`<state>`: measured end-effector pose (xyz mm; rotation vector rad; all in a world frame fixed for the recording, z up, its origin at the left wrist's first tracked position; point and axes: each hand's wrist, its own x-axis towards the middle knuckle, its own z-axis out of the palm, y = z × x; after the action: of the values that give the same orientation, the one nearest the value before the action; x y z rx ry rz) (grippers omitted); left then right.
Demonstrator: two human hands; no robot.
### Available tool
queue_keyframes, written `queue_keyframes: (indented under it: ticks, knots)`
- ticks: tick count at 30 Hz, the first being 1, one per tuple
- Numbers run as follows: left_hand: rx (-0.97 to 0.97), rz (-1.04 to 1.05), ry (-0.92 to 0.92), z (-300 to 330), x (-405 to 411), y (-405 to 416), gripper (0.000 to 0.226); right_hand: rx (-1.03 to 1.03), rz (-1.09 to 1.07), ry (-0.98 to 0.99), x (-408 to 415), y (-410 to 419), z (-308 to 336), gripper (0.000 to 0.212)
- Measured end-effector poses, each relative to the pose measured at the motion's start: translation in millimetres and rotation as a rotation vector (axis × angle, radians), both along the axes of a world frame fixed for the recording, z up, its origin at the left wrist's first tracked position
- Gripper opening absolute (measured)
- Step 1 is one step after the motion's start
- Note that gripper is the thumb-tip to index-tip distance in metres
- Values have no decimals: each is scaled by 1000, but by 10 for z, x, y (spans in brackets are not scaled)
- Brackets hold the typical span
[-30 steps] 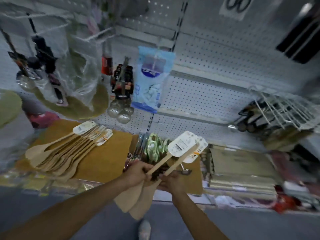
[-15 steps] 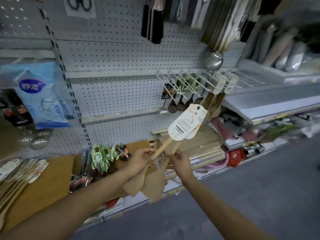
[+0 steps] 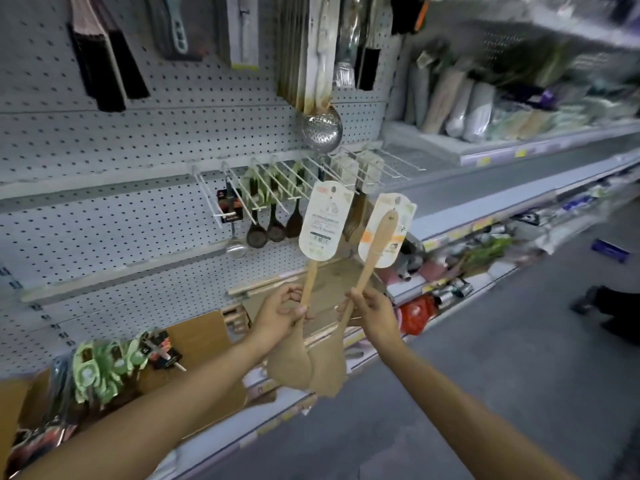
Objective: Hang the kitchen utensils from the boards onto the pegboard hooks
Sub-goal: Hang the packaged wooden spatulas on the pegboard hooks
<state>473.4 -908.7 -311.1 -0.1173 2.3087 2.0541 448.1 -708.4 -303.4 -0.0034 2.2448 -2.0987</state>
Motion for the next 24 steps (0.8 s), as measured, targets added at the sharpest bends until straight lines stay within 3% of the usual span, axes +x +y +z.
queue_keyframes:
  ticks: [13,19,22,24]
  knots:
    - [114,-178,-50,-186,-1428,719,27,80,-78,19,-1300,878,-198,12]
    - [67,-245,-2,-243,-2167,965,27,135,-141,22,-1938,1125,-239,21]
    - [88,-232,-37,-263,-2432,1096,16,142,-126,18,-2199,1282,-305,27]
    - [86,-224,-40,-279,-2572,1194,11,181,-113,27,-2367,1397,-326,20]
